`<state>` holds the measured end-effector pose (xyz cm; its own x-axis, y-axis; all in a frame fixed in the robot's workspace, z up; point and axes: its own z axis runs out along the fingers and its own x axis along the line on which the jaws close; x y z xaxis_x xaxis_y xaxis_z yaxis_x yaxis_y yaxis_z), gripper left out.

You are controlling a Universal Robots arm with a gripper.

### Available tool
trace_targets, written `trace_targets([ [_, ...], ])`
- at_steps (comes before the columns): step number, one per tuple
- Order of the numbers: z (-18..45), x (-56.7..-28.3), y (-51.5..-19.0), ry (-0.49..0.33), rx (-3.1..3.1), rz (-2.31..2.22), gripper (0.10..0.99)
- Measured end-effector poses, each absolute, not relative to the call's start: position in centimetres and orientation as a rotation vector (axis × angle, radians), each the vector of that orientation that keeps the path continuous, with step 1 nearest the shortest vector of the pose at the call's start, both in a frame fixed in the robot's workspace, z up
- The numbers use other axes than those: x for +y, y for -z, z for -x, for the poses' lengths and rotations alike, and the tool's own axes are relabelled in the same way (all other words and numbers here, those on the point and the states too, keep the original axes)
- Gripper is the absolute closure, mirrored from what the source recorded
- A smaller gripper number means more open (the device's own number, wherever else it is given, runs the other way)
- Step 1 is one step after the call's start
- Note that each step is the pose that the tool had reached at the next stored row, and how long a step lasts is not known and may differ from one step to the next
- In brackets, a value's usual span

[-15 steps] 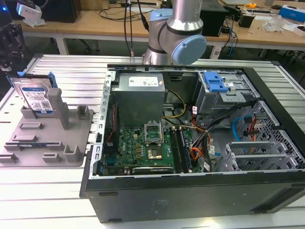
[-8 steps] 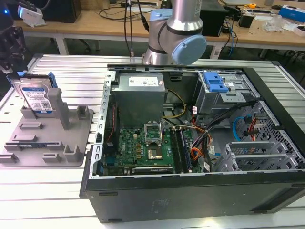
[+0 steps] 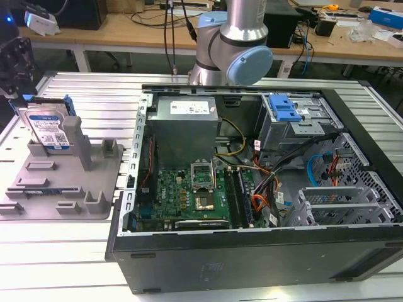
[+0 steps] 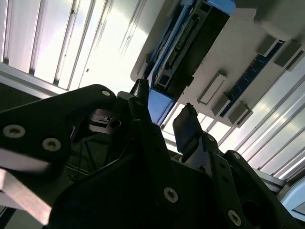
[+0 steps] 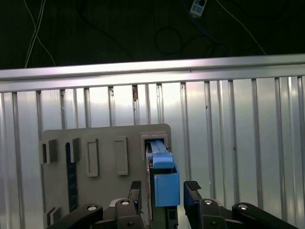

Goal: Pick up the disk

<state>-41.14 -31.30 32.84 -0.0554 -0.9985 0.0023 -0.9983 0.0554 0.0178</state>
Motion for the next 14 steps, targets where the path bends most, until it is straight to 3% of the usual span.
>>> trace_targets([
  [14,41.2,-31.3,-31.6,0.018,-2.271,-2.15,0.604],
])
